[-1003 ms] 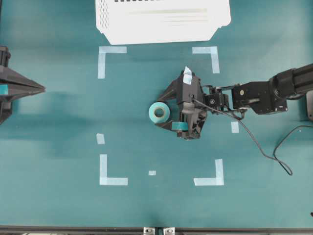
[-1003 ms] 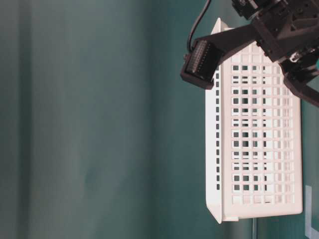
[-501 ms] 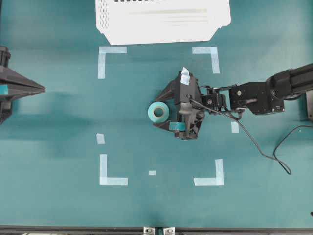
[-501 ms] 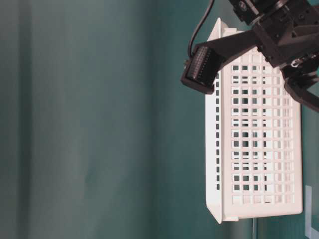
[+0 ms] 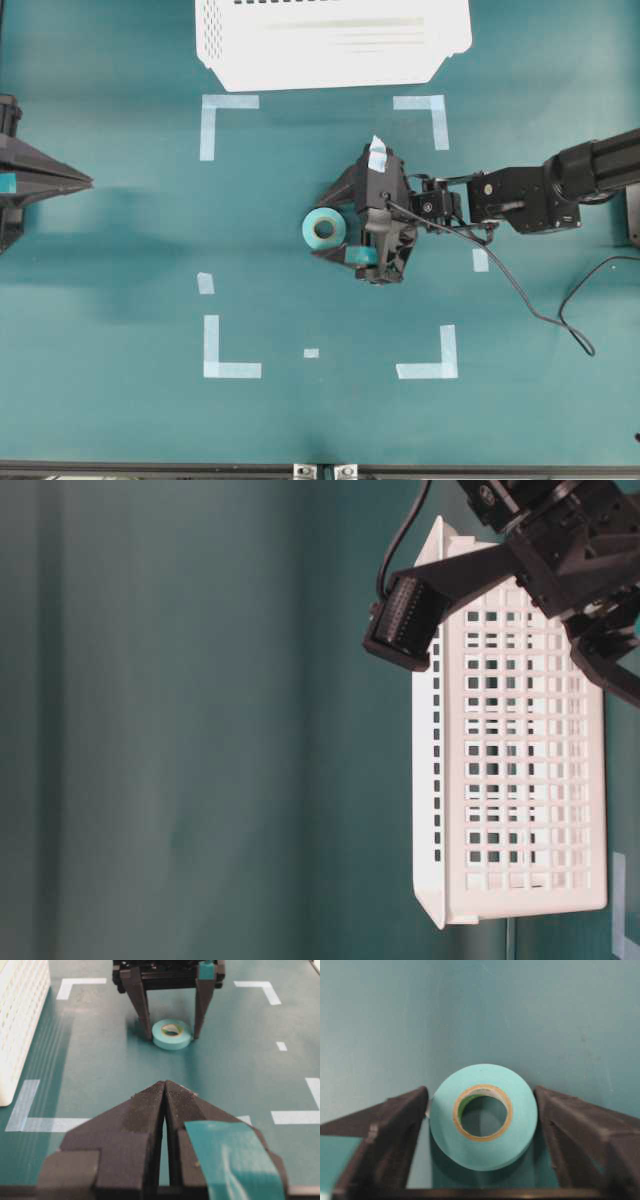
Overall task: Put the tape in the middle into the white basket.
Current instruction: 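Lower the right gripper around the tape roll and close on it, then lift the tape roll and carry it toward the white basket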
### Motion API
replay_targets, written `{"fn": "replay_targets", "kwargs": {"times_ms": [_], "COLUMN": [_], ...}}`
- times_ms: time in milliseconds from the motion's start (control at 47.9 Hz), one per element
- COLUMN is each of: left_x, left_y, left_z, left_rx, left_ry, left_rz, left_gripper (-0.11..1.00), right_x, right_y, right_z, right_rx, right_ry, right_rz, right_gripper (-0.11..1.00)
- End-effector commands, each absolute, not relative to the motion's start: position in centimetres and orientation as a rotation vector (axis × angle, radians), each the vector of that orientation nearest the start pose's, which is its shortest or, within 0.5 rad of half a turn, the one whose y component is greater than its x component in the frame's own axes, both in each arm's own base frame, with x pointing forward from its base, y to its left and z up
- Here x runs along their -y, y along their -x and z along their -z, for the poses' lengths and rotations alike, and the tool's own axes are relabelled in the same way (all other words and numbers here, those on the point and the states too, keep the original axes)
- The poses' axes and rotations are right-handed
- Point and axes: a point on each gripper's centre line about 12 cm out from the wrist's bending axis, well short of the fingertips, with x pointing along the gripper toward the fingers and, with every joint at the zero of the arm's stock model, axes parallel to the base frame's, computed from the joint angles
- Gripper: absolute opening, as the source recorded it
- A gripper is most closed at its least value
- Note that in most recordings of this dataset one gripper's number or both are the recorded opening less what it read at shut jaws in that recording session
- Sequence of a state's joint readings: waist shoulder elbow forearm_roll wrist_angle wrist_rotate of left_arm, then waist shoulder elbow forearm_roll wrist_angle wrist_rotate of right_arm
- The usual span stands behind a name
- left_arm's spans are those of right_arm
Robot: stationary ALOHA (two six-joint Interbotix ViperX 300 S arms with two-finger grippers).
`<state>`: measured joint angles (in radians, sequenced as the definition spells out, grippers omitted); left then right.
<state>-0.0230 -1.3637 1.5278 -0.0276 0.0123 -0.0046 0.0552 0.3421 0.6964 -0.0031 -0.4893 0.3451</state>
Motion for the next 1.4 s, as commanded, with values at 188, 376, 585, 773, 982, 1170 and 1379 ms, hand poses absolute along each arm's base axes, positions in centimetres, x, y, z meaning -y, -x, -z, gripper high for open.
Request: {"fn": "replay_targets", "kwargs": {"times_ms": [188,376,585,773,982,1170,1379], "left_x": [0.3,0.3,0.3,0.3,0.3,0.3,0.3], "left_y": [-13.2,-13.2,-13.2,-13.2,-13.2,-13.2,-13.2], "left_z": [-18.1,-18.1,-18.1,-18.1,-18.1,-18.1,-18.1], "left_rx": [-0.169,-0.169,-0.169,-0.168,-0.169,-0.169,-0.168], "left_ry": [0.033,0.034,0.034,0.034,0.033,0.033,0.034], "left_rz": [0.019,0.017,0.017,0.017,0.019,0.019,0.017], "left_gripper": [-0.11,-0.11,-0.11,-0.11,-0.11,-0.11,-0.11], "right_x": [-2.5,-2.5,-2.5,-2.6,-2.4,-2.4,-2.4], "right_y": [-41.5,-41.3,-41.2,-40.8,-40.1,-39.5,-38.9], "right_z": [-8.3,-8.3,-8.9,-11.2,-13.8,-16.0,-18.8], "right_rx": [-0.531,-0.567,-0.563,-0.516,-0.492,-0.469,-0.425], "right_ry": [-0.32,-0.316,-0.314,-0.313,-0.313,-0.313,-0.315], "right_rz": [0.031,0.036,0.035,0.023,0.019,0.015,0.008], "right_gripper": [0.67,0.67,0.67,0.67,0.67,0.67,0.67]}}
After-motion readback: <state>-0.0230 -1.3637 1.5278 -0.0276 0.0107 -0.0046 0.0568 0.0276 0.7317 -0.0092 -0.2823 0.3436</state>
